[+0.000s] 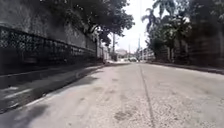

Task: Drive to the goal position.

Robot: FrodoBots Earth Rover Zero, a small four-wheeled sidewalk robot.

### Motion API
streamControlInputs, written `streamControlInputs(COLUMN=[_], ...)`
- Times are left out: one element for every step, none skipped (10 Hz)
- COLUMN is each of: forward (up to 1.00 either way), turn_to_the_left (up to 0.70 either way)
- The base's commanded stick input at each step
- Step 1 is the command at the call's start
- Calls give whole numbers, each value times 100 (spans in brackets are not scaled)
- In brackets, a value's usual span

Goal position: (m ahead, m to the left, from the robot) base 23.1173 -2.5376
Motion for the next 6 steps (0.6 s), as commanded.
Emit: streamControlInputs(forward=[70, 70, 70, 70, 70, 70], turn_to_the_left=[0, 0, -20, -35, -15, 0])
